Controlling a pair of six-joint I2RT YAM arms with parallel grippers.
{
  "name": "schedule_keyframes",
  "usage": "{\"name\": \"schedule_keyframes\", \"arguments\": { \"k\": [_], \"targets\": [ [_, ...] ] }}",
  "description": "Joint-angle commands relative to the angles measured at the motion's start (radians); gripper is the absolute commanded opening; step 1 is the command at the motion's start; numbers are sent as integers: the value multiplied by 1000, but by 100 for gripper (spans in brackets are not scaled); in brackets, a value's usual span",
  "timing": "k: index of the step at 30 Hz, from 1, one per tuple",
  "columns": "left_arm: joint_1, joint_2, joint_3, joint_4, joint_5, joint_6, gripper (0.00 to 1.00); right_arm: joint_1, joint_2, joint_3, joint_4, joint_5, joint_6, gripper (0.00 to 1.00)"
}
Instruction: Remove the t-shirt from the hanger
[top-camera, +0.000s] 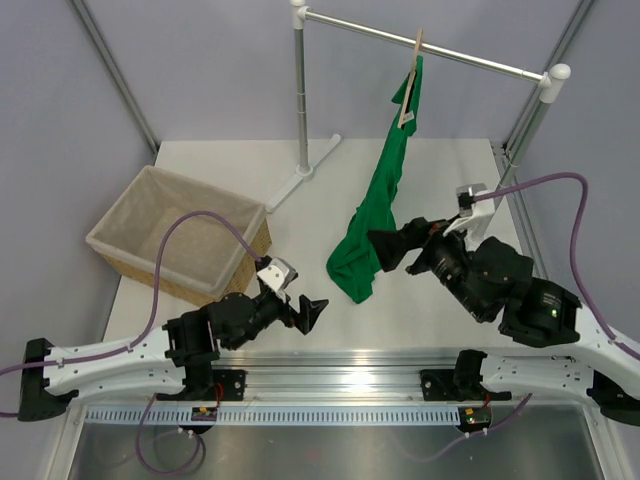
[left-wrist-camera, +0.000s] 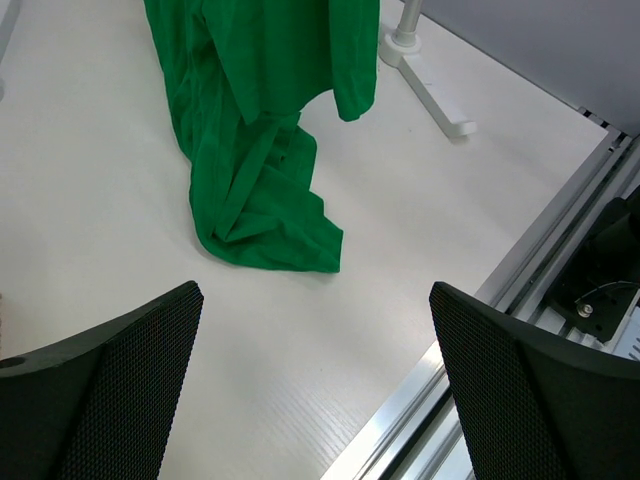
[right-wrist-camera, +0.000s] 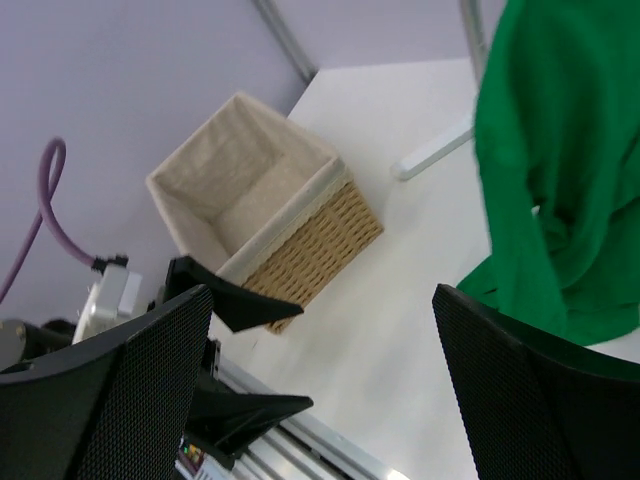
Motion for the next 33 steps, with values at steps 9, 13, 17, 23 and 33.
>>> {"name": "schedule_keyframes", "arguments": {
  "k": [9, 13, 17, 23, 33],
  "targets": [
    [-5, -13, 20, 60, -86, -34, 99, -82, 364, 395, -75, 601, -253, 91],
    [-5, -7, 26, 49, -97, -40, 99, -248, 557, 584, -205, 448, -116, 93],
    [-3, -12, 24, 46, -109, -48, 99, -255, 766, 812, -371, 539, -92, 86],
    [-5, -10, 27, 37, -109, -54, 99, -292, 943, 939, -504, 608, -2, 64],
    [-3, -8, 27, 38, -97, -65, 99, -294, 986, 928, -719, 758, 182, 54]
  ]
}}
